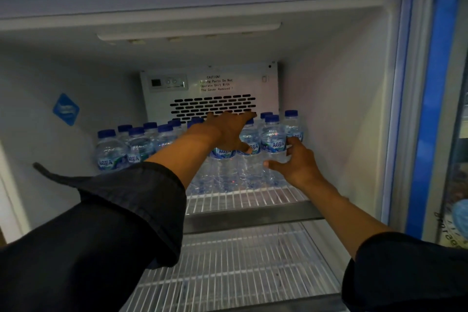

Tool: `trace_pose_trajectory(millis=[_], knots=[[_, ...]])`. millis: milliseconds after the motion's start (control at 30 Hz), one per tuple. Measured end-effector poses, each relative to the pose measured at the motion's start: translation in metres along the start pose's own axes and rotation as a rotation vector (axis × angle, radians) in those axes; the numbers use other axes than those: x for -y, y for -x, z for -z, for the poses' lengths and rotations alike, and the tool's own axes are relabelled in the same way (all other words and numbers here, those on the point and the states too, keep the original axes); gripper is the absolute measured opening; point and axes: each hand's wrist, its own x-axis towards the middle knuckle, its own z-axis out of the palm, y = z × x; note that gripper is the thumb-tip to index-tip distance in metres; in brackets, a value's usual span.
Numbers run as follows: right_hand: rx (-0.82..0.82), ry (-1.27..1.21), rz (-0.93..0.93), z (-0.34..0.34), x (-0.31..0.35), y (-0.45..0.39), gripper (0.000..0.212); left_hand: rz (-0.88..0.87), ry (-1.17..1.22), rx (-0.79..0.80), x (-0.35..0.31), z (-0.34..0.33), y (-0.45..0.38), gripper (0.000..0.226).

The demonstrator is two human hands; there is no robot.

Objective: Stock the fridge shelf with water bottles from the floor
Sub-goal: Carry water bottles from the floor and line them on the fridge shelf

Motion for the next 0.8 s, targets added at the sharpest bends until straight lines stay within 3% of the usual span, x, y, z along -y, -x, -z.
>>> trace_pose_trajectory(millis=[100,200,267,367,500,633,800], knots=[[0.006,-0.008,-0.002,-0.002,-0.002,0.002,0.067,-0.01,-0.059,-0.04,-0.002,-0.004,0.006,0.099],[-0.017,-0.013,0.021,0.001,0.004,0.006,0.078,-0.011,-0.087,-0.136,-0.002,-0.011,0.02,0.104],[-0.045,0.042,0.076,0.005,0.012,0.013,0.091,0.008,-0.05,-0.203,-0.001,-0.015,0.032,0.106],[-0.059,0.079,0.211,0.011,0.032,0.032,0.094,0.029,0.041,-0.31,0.001,-0.016,0.056,0.102],[0.108,0.188,0.362,0.006,0.068,0.064,0.09,-0.032,0.263,-0.49,0.003,-0.026,0.116,0.093],[0.273,0.17,0.429,-0.029,0.096,0.12,0.089,-0.04,0.535,-0.511,0.011,-0.06,0.21,0.092],[0.54,0.128,0.452,-0.127,0.122,0.224,0.08,0.263,0.658,-0.412,0.052,-0.144,0.382,0.093]])
